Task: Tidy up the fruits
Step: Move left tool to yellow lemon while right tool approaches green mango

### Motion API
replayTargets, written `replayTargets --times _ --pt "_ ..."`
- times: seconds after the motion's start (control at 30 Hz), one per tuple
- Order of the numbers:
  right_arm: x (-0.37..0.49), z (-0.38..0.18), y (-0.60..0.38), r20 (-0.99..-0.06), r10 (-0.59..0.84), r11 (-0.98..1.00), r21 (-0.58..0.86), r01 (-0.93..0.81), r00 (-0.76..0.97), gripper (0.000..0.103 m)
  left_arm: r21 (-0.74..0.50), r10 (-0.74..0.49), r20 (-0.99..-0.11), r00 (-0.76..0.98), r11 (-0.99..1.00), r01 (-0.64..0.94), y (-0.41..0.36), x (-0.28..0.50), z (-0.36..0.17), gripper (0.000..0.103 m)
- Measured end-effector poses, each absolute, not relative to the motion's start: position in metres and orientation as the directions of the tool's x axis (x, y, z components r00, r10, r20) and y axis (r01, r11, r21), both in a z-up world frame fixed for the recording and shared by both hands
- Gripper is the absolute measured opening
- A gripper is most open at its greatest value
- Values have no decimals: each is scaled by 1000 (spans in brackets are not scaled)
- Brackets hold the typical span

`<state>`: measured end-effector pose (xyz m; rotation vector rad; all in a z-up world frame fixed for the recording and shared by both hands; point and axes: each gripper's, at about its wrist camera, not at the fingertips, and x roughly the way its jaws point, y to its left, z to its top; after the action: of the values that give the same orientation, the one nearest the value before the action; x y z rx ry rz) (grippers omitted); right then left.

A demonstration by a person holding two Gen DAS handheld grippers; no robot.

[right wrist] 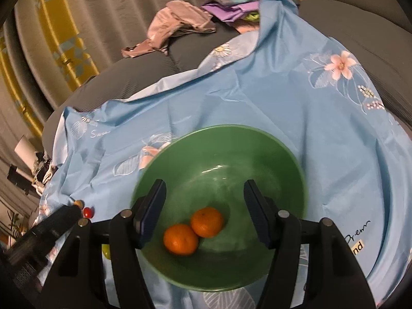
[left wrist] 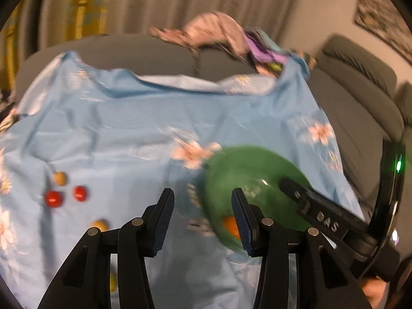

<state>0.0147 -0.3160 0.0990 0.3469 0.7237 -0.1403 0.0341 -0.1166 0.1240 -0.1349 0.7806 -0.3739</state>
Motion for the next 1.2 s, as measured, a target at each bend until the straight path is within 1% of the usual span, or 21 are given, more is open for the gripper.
replayTargets --times 0.23,0.4,0.53,0.63,0.7,0.8,0.87,0.9,1.03,1.1,1.2 --pt "18 104 -290 -661 27 954 241 178 749 63 -237 -248 -648 720 964 119 -51 26 134 45" --pt "21 105 -266 -661 69 968 227 111 748 64 -226 -171 -667 725 974 23 -16 28 129 46" --pt "24 105 -242 -657 155 969 247 16 738 64 -212 -116 -699 706 976 -49 9 31 120 46" --pt "28 101 -222 -661 223 962 270 -51 716 64 -257 -143 -731 667 964 -74 24 38 106 46" --pt "32 97 -209 -671 266 954 284 -91 692 64 -286 -162 -767 621 952 -105 32 45 92 46" --pt "40 85 -186 -698 337 938 308 -160 632 64 -265 -136 -823 551 951 -161 37 49 74 46" --pt "45 76 -172 -720 356 934 300 -196 596 64 -283 -159 -831 533 946 -160 37 45 67 46" --pt "48 71 -165 -727 368 929 304 -208 580 62 -303 -183 -835 518 940 -156 36 40 62 46" --pt "62 48 -148 -771 413 910 340 -235 484 48 -335 -244 -849 469 935 -120 29 19 45 46" --pt "64 39 -143 -793 404 914 332 -232 455 46 -343 -261 -849 460 934 -103 26 11 40 46" --pt "64 33 -142 -805 399 916 329 -229 439 46 -349 -277 -860 428 932 -99 19 7 29 46"
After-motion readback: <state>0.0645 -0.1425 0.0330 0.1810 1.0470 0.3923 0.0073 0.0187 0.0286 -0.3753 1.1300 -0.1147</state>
